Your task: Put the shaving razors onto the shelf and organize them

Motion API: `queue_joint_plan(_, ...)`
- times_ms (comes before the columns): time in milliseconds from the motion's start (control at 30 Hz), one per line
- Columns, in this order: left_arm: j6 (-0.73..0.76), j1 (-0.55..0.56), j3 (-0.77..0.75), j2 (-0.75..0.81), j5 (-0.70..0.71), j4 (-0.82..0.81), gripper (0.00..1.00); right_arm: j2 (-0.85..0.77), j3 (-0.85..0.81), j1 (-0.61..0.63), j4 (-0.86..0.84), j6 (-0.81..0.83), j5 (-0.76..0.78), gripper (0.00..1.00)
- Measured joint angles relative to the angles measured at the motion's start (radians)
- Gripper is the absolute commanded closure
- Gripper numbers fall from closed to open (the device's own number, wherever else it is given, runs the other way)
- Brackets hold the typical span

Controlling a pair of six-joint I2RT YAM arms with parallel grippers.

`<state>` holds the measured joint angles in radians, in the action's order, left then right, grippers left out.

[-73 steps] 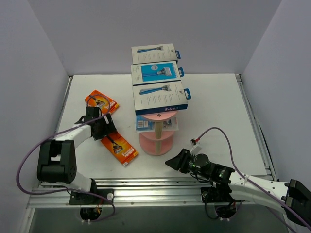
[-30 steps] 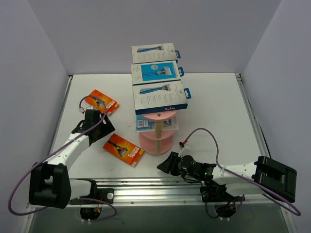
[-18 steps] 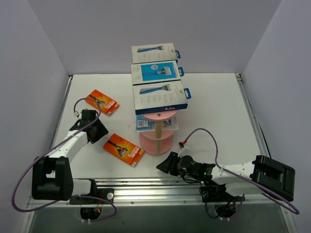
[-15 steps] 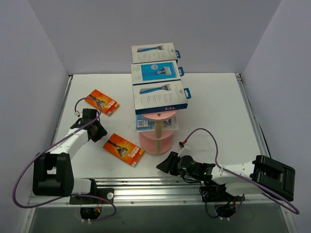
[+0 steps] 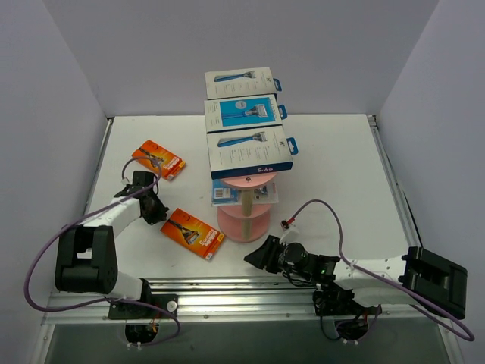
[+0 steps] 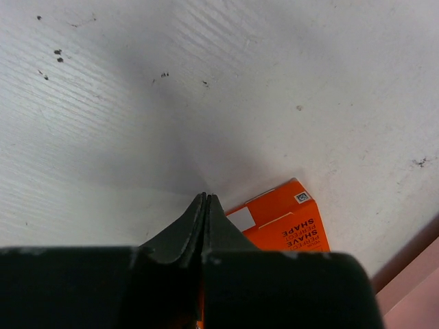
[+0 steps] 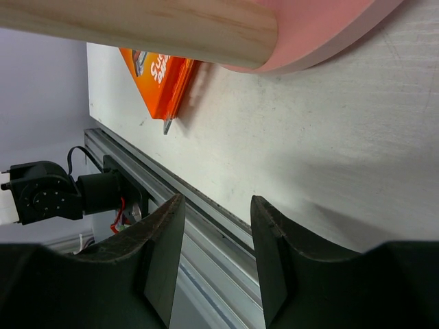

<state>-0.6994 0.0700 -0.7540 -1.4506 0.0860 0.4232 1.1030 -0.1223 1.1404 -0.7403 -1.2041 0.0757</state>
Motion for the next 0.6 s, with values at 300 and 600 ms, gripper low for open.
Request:
queue_joint_plan(300, -0.010, 0.000, 0.001, -0.033, -0.044, -0.008, 0.98, -0.030, 0.012, 0.000, 0.019, 0.000, 0.006, 0.61)
queue_joint_plan(600, -0.049, 0.002, 0.023, -0.031, -0.097, -0.059, 0.98, -0.036, 0.018, 0.000, 0.022, 0.000, 0.007, 0.61)
